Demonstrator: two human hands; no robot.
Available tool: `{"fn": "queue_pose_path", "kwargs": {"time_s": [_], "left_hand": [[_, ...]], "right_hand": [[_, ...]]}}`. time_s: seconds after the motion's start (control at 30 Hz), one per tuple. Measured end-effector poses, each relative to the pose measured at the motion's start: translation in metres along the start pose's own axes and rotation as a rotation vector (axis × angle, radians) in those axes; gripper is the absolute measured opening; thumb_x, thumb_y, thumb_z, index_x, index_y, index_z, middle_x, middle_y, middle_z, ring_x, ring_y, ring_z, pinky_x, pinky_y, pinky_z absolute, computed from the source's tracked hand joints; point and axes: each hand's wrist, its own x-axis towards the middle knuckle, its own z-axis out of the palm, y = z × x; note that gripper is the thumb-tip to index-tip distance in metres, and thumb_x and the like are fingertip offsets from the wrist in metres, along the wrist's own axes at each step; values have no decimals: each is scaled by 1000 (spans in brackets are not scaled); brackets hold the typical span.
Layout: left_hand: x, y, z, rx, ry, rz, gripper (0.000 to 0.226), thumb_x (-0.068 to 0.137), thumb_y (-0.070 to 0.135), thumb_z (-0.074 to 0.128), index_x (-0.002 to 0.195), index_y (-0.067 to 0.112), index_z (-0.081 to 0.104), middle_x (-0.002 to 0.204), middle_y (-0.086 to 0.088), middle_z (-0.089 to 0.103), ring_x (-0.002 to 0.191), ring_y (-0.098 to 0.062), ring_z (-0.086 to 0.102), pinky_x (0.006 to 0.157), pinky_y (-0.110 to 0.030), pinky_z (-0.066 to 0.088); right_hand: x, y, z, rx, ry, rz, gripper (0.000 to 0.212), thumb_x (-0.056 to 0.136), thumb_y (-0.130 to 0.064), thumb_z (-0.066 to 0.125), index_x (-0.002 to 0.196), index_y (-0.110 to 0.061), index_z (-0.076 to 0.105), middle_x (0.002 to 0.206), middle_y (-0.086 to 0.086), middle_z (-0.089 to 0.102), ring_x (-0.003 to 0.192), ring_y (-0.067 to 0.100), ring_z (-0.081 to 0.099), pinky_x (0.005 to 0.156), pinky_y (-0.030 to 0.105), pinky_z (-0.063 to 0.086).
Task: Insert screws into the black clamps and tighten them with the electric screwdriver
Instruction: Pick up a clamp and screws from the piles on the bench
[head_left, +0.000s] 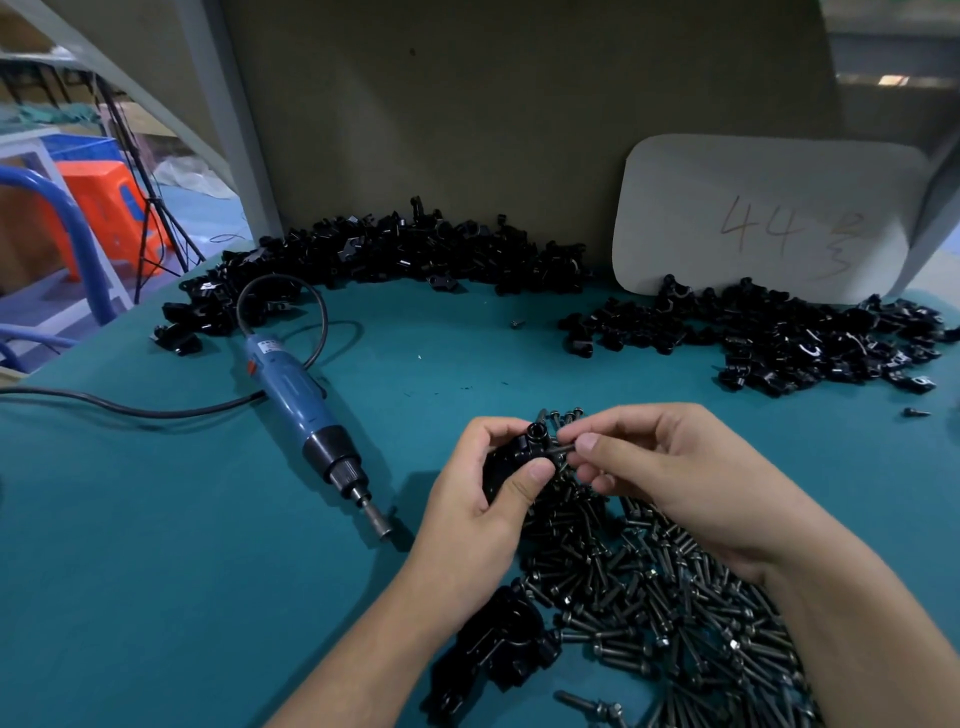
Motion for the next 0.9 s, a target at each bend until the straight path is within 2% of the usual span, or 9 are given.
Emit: {"fn": "queue_pose_path", "kwargs": {"time_s": [0.17,0.3,0.47,0.53,0.63,0.67,0.73,0.8,0.9], "left_hand": [[-1,0,0,10,-4,3,29,93,44,64,120,32,60,120,18,67,124,-2,57,110,-37,44],[0,0,0,28,-2,13,30,93,44,64,120,32,60,121,17,67,125,-4,57,111,-39,44],[-1,-2,2,43,-7,28,27,93,42,65,118,35,60,118,19,67,123,-5,58,109,-36,46],[-1,-2,3,39,-4,30,26,93,42,65,117,35,60,118,19,67,122,-6,59,108,-36,45],[0,-3,3,23,10,34,26,92,40,65,116,32,60,116,18,67,121,-5,59,107,-33,45],[0,-3,2,17,11,33,25,92,40,65,115,32,60,115,20,67,120,-4,59,106,-30,45],[0,-2,2,2,8,32,25,91,39,64,114,31,59,114,22,66,118,-3,60,103,-25,45],[0,-2,2,-4,10,38,24,91,37,64,114,30,59,112,22,67,115,-2,61,98,-18,45],[0,-1,2,-10,17,43,22,92,37,64,113,30,59,111,25,67,113,1,61,95,-13,43]], "right_hand": [[1,2,-2,3,-22,-3,16,95,-15,69,96,-28,80,91,7,79,82,14,73,81,23,59],[0,3,-2,20,-81,3,10,92,-15,71,93,-21,79,89,8,78,79,13,72,75,19,56],[2,5,-1,-11,-38,-12,6,94,-12,70,98,-13,75,86,9,78,77,16,74,72,19,57],[3,6,3,-108,5,-41,6,95,-12,69,93,-15,74,83,5,78,75,15,74,71,21,59],[6,8,12,-340,67,-81,14,99,-23,64,86,-23,70,77,-7,75,70,9,71,72,25,59],[6,8,15,-418,82,-96,18,100,-29,62,84,-27,67,76,-10,73,69,7,69,72,24,56],[7,9,18,-561,107,-140,25,103,-38,54,80,-29,60,75,-11,68,63,2,59,60,15,46],[8,10,21,-608,115,-165,33,104,-42,47,78,-25,55,70,-6,63,56,3,49,55,19,40],[10,13,26,-578,116,-180,42,105,-45,40,74,-19,51,61,-14,53,55,2,45,55,20,38]]}}
